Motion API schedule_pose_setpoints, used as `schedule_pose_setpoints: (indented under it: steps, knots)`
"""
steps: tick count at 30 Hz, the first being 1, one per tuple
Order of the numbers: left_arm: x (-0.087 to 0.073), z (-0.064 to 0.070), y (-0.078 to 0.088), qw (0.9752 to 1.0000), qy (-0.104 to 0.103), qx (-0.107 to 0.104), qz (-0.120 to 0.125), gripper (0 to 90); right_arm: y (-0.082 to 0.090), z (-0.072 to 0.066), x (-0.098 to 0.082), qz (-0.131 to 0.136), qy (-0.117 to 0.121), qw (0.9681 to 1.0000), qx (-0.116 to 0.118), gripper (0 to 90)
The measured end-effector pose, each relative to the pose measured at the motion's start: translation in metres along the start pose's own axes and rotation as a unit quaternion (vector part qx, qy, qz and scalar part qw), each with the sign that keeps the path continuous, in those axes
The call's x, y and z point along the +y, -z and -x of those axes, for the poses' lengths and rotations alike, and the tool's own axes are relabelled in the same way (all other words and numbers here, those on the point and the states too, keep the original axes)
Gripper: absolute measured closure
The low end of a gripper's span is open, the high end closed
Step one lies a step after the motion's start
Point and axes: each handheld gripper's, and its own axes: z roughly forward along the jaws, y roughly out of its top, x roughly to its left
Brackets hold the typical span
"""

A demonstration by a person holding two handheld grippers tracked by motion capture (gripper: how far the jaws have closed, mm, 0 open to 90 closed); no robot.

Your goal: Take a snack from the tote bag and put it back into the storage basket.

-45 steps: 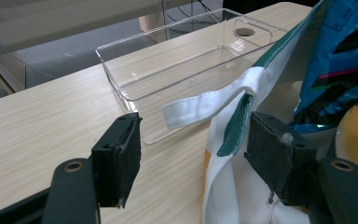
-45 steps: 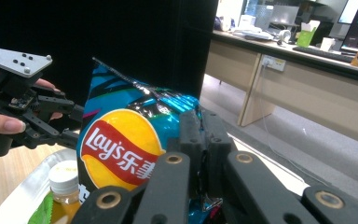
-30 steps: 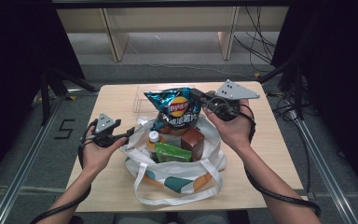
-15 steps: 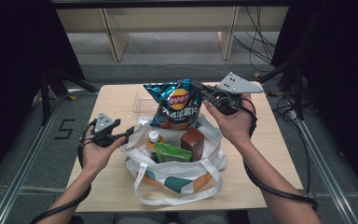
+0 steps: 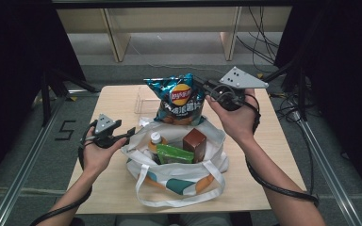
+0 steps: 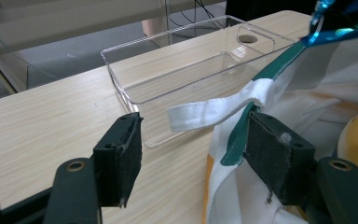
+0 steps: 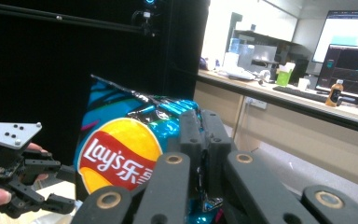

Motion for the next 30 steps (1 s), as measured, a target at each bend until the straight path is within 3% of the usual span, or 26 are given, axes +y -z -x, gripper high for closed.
schedule_pose_setpoints:
  steps: [4,5,7,19,23,24,30]
  knots:
    - [0.000,0.000,0.001,1.0000,-0.001,0.003,-0.002,35.5,0.000,0.000,0.001,-0.001,-0.012,0.9999,-0.002,89.4]
    - [0.000,0.000,0.001,1.0000,-0.001,0.003,-0.002,35.5,0.000,0.001,0.002,0.004,-0.002,1.0000,-0.001,89.4]
    - [0.000,0.000,0.001,1.0000,0.000,0.003,-0.002,35.5,-0.001,0.000,0.003,0.004,-0.011,0.9999,-0.001,89.4]
    - [0.001,0.001,0.000,1.0000,0.000,0.002,0.000,35.5,-0.003,0.005,0.014,0.018,-0.003,0.9998,-0.009,89.4]
    - [0.001,0.001,0.000,1.0000,-0.002,0.002,0.003,35.4,-0.003,0.005,0.018,0.010,-0.007,0.9999,-0.007,89.4]
    - [0.001,0.001,0.000,1.0000,-0.001,0.002,0.003,35.5,-0.004,0.007,0.019,0.014,0.003,0.9999,-0.009,89.4]
    - [0.001,0.001,0.000,1.0000,-0.002,0.003,0.003,35.5,-0.005,0.010,0.021,0.019,-0.006,0.9997,-0.014,89.4]
